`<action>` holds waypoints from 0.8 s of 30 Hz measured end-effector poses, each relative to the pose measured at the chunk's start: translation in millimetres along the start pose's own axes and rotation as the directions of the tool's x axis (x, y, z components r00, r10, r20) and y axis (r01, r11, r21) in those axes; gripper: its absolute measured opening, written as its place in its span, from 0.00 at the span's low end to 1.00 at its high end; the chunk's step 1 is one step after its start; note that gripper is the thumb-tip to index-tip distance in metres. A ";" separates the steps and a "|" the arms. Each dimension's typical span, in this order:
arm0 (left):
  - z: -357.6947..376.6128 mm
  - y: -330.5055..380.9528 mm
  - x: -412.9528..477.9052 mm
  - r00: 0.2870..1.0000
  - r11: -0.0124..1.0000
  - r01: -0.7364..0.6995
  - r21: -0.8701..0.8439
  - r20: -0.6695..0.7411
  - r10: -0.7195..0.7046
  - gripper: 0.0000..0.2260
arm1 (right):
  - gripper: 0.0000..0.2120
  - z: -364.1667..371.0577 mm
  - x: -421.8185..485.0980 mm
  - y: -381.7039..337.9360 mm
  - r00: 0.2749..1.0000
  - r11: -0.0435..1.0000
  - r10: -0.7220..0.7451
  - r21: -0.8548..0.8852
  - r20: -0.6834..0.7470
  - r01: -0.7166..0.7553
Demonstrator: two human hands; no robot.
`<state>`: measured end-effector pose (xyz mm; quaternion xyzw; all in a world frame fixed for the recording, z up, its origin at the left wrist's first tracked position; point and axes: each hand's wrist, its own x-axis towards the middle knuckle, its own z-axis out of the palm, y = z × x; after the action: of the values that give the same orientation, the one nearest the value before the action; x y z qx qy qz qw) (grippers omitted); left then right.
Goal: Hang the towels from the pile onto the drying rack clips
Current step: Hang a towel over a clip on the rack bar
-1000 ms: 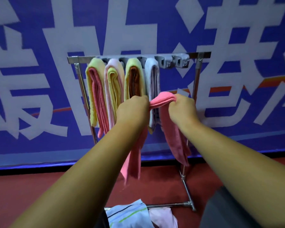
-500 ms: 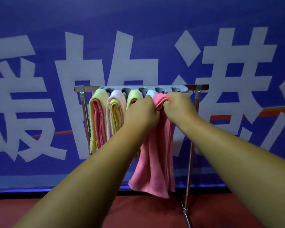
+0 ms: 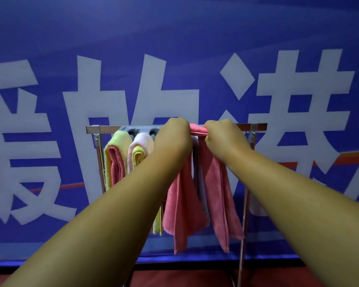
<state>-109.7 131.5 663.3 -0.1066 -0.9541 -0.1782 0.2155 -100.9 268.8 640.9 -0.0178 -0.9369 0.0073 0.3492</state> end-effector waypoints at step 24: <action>87.5 -26.8 10.9 0.988 0.993 -0.080 -0.082 -0.135 0.069 0.13 | 0.08 79.3 5.4 19.3 0.997 0.995 0.040 0.083 0.073 -0.046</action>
<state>-159.5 142.2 586.5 -0.1395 -0.9244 -0.2184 0.2798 -156.4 288.3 583.9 -0.0226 -0.9470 0.0552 0.3158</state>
